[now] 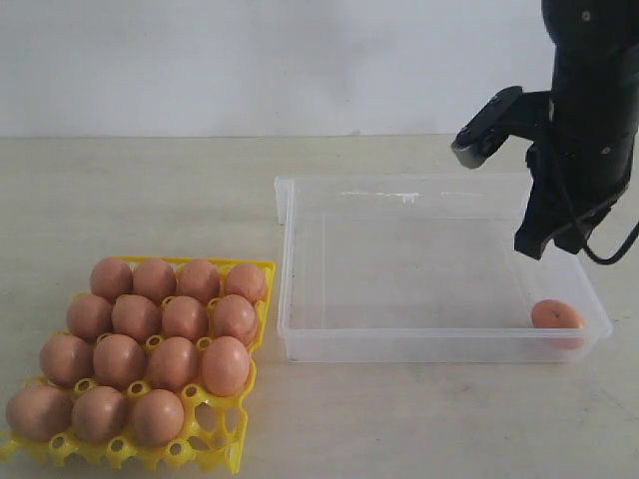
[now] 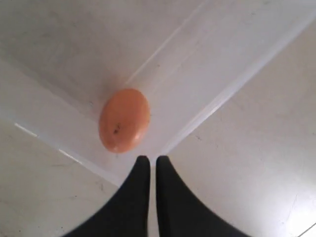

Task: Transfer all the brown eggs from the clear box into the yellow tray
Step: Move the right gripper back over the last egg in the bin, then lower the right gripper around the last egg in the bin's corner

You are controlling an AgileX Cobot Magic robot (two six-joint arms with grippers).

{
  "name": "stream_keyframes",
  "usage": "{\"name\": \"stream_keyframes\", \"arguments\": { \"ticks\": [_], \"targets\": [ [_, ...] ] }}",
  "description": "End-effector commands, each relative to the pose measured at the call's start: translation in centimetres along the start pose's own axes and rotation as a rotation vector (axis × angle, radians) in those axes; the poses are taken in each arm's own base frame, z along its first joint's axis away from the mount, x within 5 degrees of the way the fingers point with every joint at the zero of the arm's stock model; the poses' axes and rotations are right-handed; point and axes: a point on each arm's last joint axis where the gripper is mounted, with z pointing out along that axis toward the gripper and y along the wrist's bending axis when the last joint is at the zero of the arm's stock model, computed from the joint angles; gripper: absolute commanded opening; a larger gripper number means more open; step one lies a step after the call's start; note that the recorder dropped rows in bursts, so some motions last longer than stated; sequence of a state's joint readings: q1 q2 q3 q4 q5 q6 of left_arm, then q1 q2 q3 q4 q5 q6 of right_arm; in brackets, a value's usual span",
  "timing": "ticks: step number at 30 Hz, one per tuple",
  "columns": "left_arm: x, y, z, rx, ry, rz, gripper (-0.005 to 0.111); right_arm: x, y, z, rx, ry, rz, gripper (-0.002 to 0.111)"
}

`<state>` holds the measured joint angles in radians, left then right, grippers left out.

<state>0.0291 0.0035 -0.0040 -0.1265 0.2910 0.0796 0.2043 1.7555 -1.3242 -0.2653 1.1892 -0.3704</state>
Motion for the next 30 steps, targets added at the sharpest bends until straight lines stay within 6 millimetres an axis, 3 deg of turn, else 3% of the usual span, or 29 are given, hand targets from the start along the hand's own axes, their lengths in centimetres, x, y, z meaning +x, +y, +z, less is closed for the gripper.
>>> {"name": "stream_keyframes", "arguments": {
  "ticks": [1, 4, 6, 14, 20, 30],
  "targets": [
    [0.1, 0.0, 0.0, 0.003, -0.005, 0.006, 0.004, -1.3, 0.9, -0.8, 0.017, -0.086, -0.026, 0.0],
    [0.1, 0.0, 0.0, 0.003, -0.005, 0.006, 0.004, -1.7, 1.9, -1.0, -0.019, -0.09, 0.077, 0.0],
    [0.1, 0.0, 0.0, 0.003, -0.005, 0.006, 0.004, -1.5, 2.6, -0.9, -0.039, -0.03, 0.049, 0.002],
    [0.1, 0.0, 0.0, 0.003, -0.005, 0.006, 0.004, -2.9, 4.3, 1.2, -0.021, 0.059, -0.093, 0.053],
    [0.1, 0.0, 0.0, 0.003, -0.005, 0.006, 0.004, -4.5, 4.4, 2.5, 0.063, 0.001, -0.051, 0.055],
    [0.1, 0.0, 0.0, 0.003, -0.005, 0.006, 0.004, -4.4, 4.0, 5.7, 0.126, 0.182, -0.047, 0.055]
  ]
}}
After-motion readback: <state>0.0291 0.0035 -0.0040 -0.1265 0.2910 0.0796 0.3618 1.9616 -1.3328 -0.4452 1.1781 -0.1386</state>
